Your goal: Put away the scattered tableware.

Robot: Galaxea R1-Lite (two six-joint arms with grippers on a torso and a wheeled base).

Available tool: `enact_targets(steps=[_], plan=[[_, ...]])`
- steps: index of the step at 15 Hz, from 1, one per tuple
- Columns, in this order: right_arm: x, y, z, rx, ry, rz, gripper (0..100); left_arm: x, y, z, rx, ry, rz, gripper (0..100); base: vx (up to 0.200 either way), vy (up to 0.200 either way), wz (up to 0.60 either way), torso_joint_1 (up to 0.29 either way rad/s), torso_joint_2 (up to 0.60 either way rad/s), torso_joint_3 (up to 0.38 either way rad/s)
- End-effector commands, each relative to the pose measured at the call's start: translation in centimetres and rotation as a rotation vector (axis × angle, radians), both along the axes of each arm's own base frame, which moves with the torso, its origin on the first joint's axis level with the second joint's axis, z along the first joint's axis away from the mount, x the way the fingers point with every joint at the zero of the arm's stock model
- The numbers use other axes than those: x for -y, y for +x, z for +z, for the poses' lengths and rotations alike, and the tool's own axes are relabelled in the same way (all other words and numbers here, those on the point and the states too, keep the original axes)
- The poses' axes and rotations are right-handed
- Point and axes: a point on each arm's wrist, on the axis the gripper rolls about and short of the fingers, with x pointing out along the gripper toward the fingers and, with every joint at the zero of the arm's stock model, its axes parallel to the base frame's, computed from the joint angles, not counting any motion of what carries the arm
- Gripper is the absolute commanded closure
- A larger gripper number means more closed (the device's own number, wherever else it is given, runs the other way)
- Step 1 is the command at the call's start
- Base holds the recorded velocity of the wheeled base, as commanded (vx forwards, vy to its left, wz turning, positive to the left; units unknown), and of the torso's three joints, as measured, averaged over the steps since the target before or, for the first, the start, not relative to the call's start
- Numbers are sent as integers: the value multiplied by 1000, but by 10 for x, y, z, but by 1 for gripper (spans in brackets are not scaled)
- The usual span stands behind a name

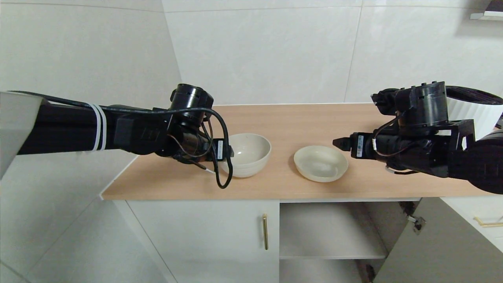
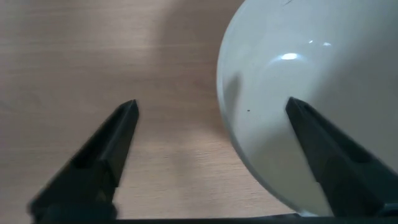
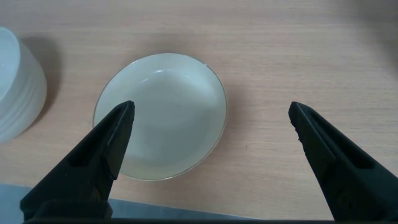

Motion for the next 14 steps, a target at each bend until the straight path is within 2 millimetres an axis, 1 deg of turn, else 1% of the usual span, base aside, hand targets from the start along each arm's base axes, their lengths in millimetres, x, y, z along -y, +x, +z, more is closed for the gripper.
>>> enact_targets(steps=[1, 5, 6, 8, 9, 10, 12, 13, 14], plan=[[0, -1, 1, 3, 2, 2, 0, 0, 0, 0, 0, -1, 1, 100, 0, 0, 0, 0, 0, 0], [0, 0, 1, 4, 1, -1, 0, 0, -4, 8, 19, -28, 10, 100, 0, 0, 0, 0, 0, 0], [0, 0, 0, 1, -2, -1, 0, -1, -8, 14, 31, -35, 10, 100, 0, 0, 0, 0, 0, 0], [-2, 3, -4, -11, -13, -7, 0, 0, -23, 29, 61, -64, 1, 100, 0, 0, 0, 0, 0, 0], [-2, 4, -4, -11, -13, -7, 0, 0, -25, 31, 63, -66, 1, 100, 0, 0, 0, 0, 0, 0], [-5, 11, -11, -27, -31, -27, 0, -2, -41, 47, 96, -92, -11, 100, 0, 0, 0, 0, 0, 0], [-8, 26, -26, -99, -97, -87, 0, -10, -64, 69, 146, -120, -25, 100, 0, 0, 0, 0, 0, 0], [-7, 29, -29, -116, -105, -93, 0, -11, -67, 73, 157, -125, -25, 100, 0, 0, 0, 0, 0, 0], [-6, 40, -41, -157, -126, -109, 0, -15, -75, 81, 181, -137, -26, 100, 0, 0, 0, 0, 0, 0]])
